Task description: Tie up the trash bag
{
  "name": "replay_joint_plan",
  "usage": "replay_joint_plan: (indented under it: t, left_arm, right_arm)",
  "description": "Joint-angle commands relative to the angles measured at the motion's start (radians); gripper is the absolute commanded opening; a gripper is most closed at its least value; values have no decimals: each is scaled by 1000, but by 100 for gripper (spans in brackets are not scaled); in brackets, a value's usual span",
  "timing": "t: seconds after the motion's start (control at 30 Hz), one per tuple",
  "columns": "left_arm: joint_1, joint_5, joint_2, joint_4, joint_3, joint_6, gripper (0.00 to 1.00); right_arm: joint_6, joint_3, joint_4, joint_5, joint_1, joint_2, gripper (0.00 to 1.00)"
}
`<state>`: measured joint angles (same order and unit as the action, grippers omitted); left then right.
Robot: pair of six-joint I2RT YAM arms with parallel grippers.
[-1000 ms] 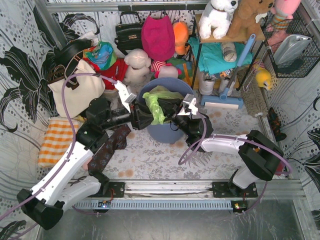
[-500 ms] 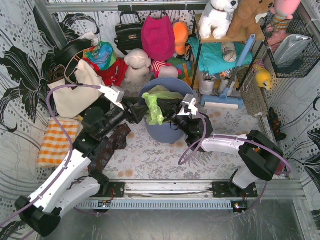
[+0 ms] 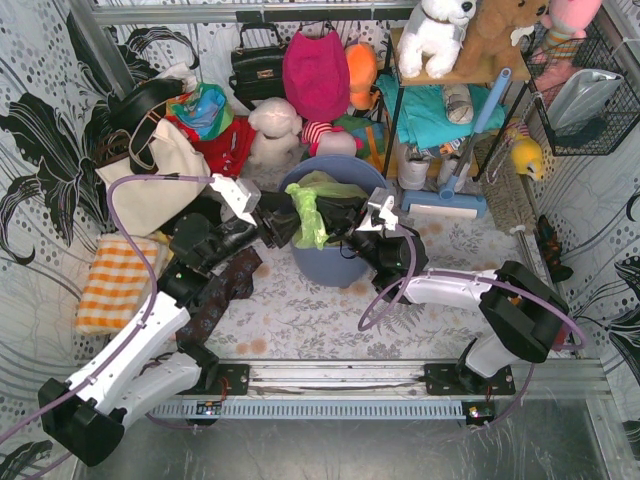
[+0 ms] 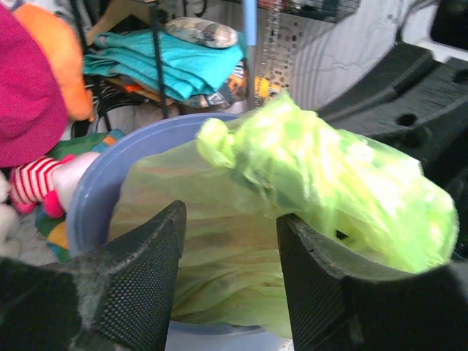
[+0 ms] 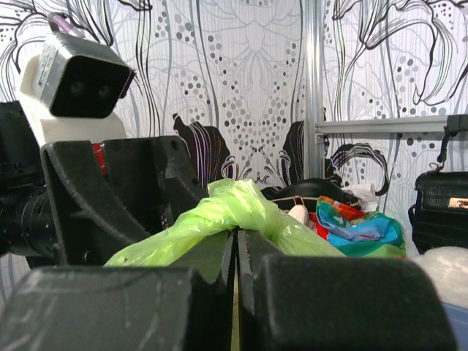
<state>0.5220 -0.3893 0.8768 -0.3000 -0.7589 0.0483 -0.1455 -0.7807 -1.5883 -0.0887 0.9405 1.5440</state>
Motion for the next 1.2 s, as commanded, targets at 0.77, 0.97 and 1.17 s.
replay_joint_plan:
  t: [0.77,0.97,1.17]
  left_arm:
    - [3,-389,22,62,-34,15,0]
    - [3,-378,-25,166,-76,-8,0]
    - [4,-411,-17,190,-93,14,0]
  right_arm:
    - [89,-73,-107,72,-1,26,0]
    - [125,-76,-104,86,0,32,0]
    - [133,-99,-108,88,-1,53,0]
